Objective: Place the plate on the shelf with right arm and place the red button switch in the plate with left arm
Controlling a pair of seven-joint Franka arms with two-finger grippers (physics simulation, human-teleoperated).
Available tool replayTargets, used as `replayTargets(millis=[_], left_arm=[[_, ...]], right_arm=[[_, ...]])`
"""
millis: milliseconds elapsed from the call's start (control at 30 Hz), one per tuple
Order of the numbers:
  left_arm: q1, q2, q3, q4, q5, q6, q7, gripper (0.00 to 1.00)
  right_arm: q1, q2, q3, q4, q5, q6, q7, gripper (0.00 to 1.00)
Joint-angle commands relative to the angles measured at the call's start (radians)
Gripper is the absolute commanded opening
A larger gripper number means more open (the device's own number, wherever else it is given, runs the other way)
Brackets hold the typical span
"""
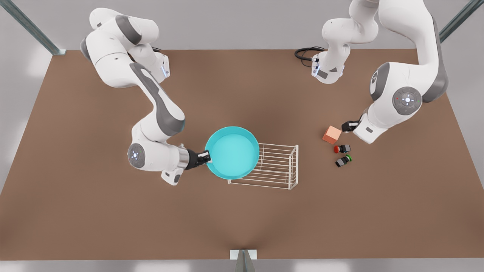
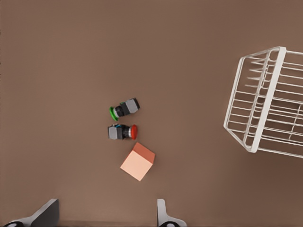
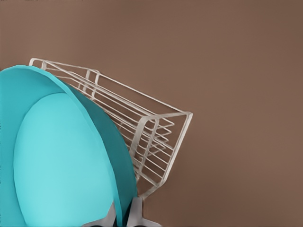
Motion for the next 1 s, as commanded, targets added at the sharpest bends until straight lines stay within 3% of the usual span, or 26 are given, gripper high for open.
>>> replayTargets(millis=[0,400,533,567,600,633,700,733,800,867,967], left_arm=[[0.003,0.002,0.004,-0.005,0.005,0.005,-0.109,1.0],[0.006,0.032,0.06,-0.005,0.003,0.022,-0.152,1.0],[0.014,0.083,0.076,-0.007,-0.029,0.189,-0.604,1.0],[0.016,0.106,0.077,-0.007,-0.032,0.213,-0.658,1.0],[0.026,0.117,0.079,-0.007,-0.064,0.249,-0.785,1.0],[0.042,0.137,0.079,-0.005,-0.113,0.314,-0.975,1.0],[0.037,0.172,0.076,-0.005,-0.109,0.353,-1.183,1.0],[0.011,0.197,0.074,-0.011,-0.021,0.352,-1.314,1.0],[-0.044,0.189,0.07,-0.064,0.071,0.296,-1.575,1.0],[-0.084,0.163,0.07,-0.128,0.075,0.296,-1.658,1.0],[-0.073,0.12,0.082,-0.246,0.112,0.399,-1.715,1.0]], right_arm=[[0.034,0.013,-0.001,0.003,-0.001,0.135,0.575,0.24],[0.214,0.106,-0.041,-0.021,-0.004,0.323,0.627,0.24],[0.215,0.106,-0.044,-0.035,-0.004,0.346,0.625,0.25],[0.214,0.106,-0.044,-0.034,-0.006,0.346,0.616,0.38],[0.209,0.105,-0.044,-0.034,-0.009,0.346,0.615,0.88],[0.205,0.1,-0.045,-0.034,-0.024,0.344,0.61,1.0],[0.191,0.007,-0.07,-0.034,-0.033,0.307,0.542,1.0],[0.143,-0.09,-0.074,-0.034,-0.035,0.194,0.538,1.0],[-0.002,-0.239,-0.105,-0.034,-0.208,-0.205,0.205,1.0],[-0.002,-0.243,-0.228,-0.093,-0.365,-0.233,-0.131,1.0],[-0.099,-0.237,-0.255,-0.095,-0.366,-0.377,-0.297,1.0]])
